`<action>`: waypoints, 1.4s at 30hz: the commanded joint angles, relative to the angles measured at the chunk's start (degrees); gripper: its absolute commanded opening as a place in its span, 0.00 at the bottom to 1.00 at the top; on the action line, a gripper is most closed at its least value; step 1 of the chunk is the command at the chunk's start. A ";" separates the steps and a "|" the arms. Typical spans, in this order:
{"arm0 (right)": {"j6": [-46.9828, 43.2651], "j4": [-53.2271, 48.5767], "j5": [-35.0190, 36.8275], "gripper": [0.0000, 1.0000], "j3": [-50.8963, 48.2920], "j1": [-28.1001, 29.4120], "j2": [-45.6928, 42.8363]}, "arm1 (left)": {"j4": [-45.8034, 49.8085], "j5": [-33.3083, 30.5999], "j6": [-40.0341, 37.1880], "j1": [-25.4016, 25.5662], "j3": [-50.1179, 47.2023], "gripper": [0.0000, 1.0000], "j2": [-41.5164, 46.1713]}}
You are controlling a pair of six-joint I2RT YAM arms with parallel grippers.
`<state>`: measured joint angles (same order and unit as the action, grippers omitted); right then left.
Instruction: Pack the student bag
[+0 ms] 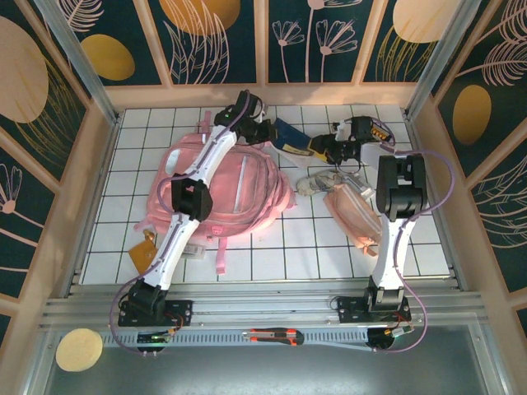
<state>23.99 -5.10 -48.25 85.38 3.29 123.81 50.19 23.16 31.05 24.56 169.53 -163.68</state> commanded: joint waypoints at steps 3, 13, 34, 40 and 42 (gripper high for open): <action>0.91 -5.33 3.95 0.54 -1.96 2.19 -9.97 | 10.12 -2.69 -1.22 -0.39 2.83 0.05 11.40; 7.61 -4.44 3.65 0.62 -8.36 12.83 -17.07 | 29.16 -17.41 -7.62 -0.30 -5.88 0.00 25.07; 50.68 59.09 -6.03 0.99 -20.23 18.68 -6.34 | 29.16 -9.80 -1.43 -0.83 -1.31 0.00 32.12; 53.08 66.98 -4.43 0.99 -17.31 18.75 -2.60 | 29.08 -7.02 0.62 -0.75 1.28 0.00 30.96; 55.41 72.03 -3.67 0.99 -16.45 18.65 -1.21 | 29.08 -6.25 1.19 -0.76 1.75 0.00 30.85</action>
<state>75.09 55.59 -52.49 67.13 21.54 120.09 81.49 11.55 28.58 23.79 167.94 -132.84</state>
